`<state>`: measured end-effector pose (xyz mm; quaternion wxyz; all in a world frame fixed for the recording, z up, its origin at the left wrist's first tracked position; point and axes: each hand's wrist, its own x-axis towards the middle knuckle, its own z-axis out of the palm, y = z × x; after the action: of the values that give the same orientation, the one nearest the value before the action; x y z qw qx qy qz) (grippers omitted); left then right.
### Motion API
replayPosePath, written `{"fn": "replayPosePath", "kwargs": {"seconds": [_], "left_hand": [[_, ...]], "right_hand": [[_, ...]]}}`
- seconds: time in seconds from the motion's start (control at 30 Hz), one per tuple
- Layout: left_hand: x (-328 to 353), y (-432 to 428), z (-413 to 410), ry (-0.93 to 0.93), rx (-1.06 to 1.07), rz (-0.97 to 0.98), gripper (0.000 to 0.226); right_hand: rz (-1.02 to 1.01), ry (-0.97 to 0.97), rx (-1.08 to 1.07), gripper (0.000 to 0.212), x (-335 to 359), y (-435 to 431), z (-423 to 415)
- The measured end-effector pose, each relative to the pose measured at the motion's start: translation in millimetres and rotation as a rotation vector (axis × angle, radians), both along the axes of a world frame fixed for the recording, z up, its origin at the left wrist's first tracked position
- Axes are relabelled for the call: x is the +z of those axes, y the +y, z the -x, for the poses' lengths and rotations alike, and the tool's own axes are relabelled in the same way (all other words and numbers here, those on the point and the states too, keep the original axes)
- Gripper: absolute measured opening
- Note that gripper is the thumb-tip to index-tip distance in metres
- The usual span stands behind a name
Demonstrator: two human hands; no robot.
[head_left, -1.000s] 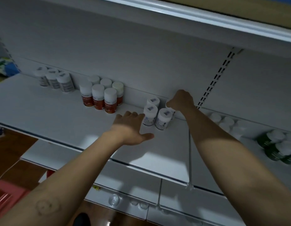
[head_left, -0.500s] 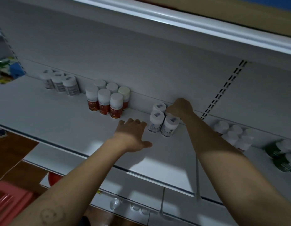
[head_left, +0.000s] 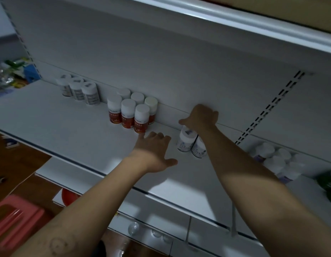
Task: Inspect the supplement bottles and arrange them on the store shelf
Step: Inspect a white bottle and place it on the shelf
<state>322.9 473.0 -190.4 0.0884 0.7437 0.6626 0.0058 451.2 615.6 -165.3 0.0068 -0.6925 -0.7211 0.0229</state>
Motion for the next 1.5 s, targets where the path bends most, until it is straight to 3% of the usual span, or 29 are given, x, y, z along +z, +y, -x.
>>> {"fn": "replayPosePath", "kwargs": {"seconds": [0.1,0.23,0.33,0.47,0.57,0.67,0.73,0.9,1.1,1.23,1.4,1.5], "left_hand": [[-2,-2,3,-0.013,0.011,0.009,0.077],[2,-5,6,-0.014,0.024,0.002,0.077],[10,-2,5,-0.014,0.020,-0.053,0.074],[26,-1,2,-0.061,0.020,-0.192,0.075],[39,-12,-8,-0.155,0.021,-0.286,0.079],[48,-31,-24,-0.393,-0.042,-0.439,0.080],[52,-45,-35,-0.541,-0.083,-0.338,0.085],[46,-80,-57,-0.720,-0.217,-0.154,0.097],[39,-109,-79,-0.744,-0.339,-0.032,0.106],[39,-119,-87,-0.774,-0.353,-0.078,0.101],[43,-127,-80,-0.805,-0.290,-0.144,0.093],[43,-130,-77,-0.772,-0.298,-0.158,0.092]], "right_hand": [[-0.021,0.005,-0.030,0.050,-7,-1,1],[-0.094,0.126,-0.055,0.059,3,-1,-1],[-0.114,0.282,-0.072,0.056,27,-6,-9],[-0.167,0.573,0.007,0.030,64,-35,-33],[-0.173,0.793,0.006,0.018,78,-67,-50],[-0.086,0.967,-0.005,0.010,79,-100,-70],[-0.032,1.040,-0.002,0.006,77,-124,-83],[0.087,1.121,-0.044,0.007,62,-178,-109],[0.153,1.242,-0.054,0.027,43,-221,-129],[0.189,1.358,-0.060,0.049,34,-228,-134],[0.349,1.647,-0.031,0.033,16,-240,-142],[0.485,1.731,-0.018,0.036,4,-247,-146]]}}
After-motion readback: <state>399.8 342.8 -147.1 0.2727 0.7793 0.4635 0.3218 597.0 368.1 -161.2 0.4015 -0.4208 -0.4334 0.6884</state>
